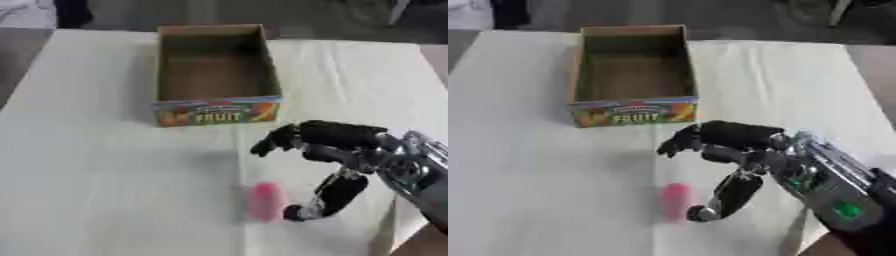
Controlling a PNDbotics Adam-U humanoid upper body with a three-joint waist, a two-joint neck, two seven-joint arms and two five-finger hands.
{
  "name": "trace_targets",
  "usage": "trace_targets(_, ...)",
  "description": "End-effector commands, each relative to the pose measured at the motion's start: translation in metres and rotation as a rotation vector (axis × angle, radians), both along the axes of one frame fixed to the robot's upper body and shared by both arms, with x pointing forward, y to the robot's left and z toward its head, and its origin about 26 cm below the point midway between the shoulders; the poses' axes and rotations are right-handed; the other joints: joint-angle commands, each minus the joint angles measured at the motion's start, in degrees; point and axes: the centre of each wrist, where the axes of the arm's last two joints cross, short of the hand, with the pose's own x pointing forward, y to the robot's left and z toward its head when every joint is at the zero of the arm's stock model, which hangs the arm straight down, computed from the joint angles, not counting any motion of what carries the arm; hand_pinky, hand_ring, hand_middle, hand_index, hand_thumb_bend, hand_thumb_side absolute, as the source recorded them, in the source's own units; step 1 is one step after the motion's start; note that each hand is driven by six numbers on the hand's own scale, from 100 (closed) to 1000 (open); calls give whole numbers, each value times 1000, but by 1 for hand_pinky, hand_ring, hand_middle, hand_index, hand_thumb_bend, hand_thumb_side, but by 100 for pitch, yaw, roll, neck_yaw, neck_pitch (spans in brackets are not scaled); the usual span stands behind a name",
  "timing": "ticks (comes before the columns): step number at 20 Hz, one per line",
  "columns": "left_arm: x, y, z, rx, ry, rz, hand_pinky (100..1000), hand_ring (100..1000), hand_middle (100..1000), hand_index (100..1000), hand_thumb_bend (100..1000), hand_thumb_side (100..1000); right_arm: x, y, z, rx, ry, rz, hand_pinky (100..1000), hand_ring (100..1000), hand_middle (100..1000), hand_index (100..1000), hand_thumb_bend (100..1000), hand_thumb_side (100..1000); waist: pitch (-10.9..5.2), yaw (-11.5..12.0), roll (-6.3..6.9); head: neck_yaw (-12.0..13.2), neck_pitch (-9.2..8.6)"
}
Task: Pick up objects on the table and place them in the box.
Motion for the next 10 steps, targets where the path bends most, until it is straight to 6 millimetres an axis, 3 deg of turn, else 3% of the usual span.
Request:
trace_targets(1, -2, 0, 7, 21, -25, -4, 629, 660, 606, 777, 100, 654, -3, -2, 8, -9, -37, -12, 768, 853, 775, 924, 517, 203, -68, 16, 30, -1, 187)
trace_targets(5, -2, 0, 7, 22, -25, -5, 629, 659, 606, 777, 100, 654, -3, -1, 7, -12, -35, -15, 767, 853, 773, 922, 514, 203, -22, 39, 49, 20, 342)
trace_targets(10, -2, -2, 7, 24, -28, -10, 628, 659, 606, 777, 100, 655, -4, 1, 5, -18, -32, -19, 765, 851, 769, 920, 513, 206, 51, 40, 67, 10, 298)
